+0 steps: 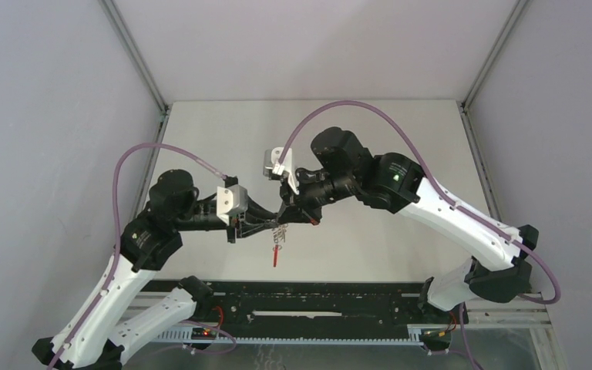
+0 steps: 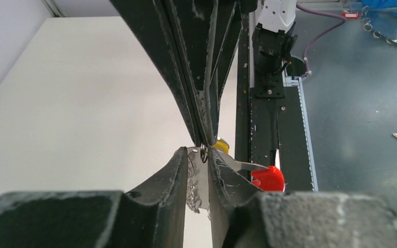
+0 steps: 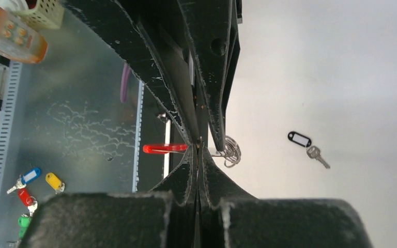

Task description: Put the keys on the keyring

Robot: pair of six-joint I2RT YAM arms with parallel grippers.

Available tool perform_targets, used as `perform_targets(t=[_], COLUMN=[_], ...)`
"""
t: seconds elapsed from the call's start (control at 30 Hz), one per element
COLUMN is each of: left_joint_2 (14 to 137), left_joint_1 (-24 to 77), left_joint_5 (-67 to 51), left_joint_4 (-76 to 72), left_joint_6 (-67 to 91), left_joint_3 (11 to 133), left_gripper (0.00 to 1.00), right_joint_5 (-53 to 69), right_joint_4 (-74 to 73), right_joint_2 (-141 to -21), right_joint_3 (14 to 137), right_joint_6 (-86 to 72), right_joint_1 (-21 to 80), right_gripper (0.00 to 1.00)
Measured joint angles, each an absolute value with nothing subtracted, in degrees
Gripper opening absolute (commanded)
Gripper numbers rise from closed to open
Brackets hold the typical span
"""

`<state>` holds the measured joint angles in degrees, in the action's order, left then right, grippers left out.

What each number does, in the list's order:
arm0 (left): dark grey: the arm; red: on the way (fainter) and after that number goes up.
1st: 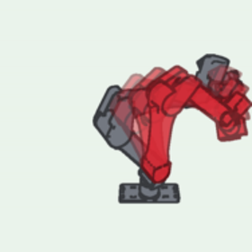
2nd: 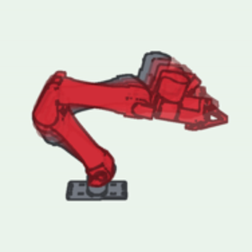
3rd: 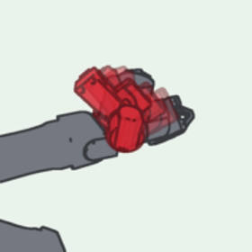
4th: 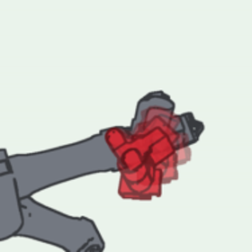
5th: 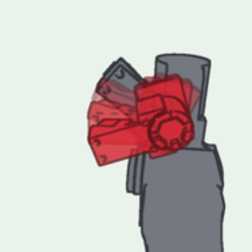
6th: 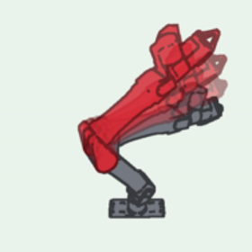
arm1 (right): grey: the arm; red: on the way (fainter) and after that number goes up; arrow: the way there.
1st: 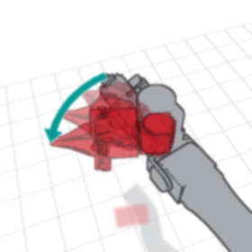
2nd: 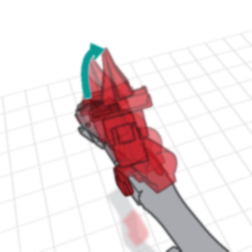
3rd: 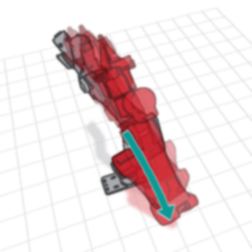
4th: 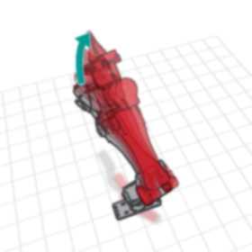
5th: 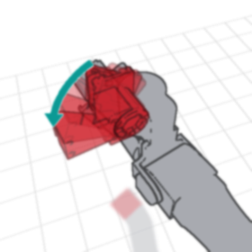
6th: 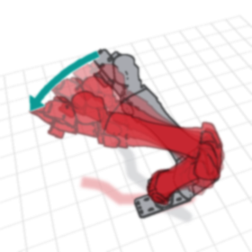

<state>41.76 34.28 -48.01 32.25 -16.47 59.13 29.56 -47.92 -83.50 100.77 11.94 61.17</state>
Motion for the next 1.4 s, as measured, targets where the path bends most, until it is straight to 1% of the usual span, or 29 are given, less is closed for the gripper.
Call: perform_targets(t=[0.1,0.3,0.53,0.63,0.73,0.87,0.97,1.07,1.1,1.13,1.17,1.27,1.4], left_joint_2=[41.9,41.8,41.9,41.9,41.9,41.9,41.9,41.9,41.9,41.9,41.9,41.9,41.5], left_joint_1=[34.3,34.4,35.1,35.2,35.3,35.4,35.4,35.5,35.5,35.5,35.5,35.7,35.7], left_joint_5=[-48.2,-48.8,-49.3,-49.3,-49.3,-49.5,-49.5,-49.5,-49.6,-49.7,-49.7,-49.7,-49.4], left_joint_4=[33.3,35.0,36.8,37.1,37.1,37.5,38.0,38.2,38.2,38.2,38.4,38.4,35.1], left_joint_6=[-16.8,-17.7,-19.3,-19.5,-19.5,-19.7,-20.4,-21.1,-21.4,-21.5,-21.5,-20.8,-16.6], left_joint_3=[59.1,59.1,59.1,59.2,59.2,59.2,59.2,59.2,59.2,59.2,59.2,59.2,59.1], left_gripper=[0.22,0.15,0.17,0.16,0.12,0.01,0.00,0.00,0.00,0.00,0.00,0.00,0.00], right_joint_5=[27.7,25.2,24.3,24.1,24.0,23.8,23.6,23.4,23.4,23.4,23.4,24.3,27.9], right_joint_4=[-51.4,-56.2,-59.2,-60.0,-61.1,-62.1,-62.8,-63.1,-63.1,-63.1,-62.8,-59.0,-51.0], right_joint_2=[-85.4,-87.8,-89.5,-90.3,-91.0,-91.9,-92.3,-92.5,-92.5,-92.5,-92.4,-90.6,-82.9], right_joint_3=[102.9,106.9,110.8,112.0,112.9,113.5,114.1,114.5,114.5,114.5,114.5,112.0,102.0], right_joint_6=[12.8,13.6,14.1,14.3,14.6,14.9,15.2,15.2,15.1,15.0,14.7,13.5,10.4], right_joint_1=[62.0,63.2,64.4,64.8,65.1,65.3,65.5,65.6,65.6,65.6,65.5,64.3,60.4], right_gripper=[0.00,0.00,0.00,0.00,0.00,0.00,0.00,0.16,0.29,0.47,0.55,0.60,0.62])
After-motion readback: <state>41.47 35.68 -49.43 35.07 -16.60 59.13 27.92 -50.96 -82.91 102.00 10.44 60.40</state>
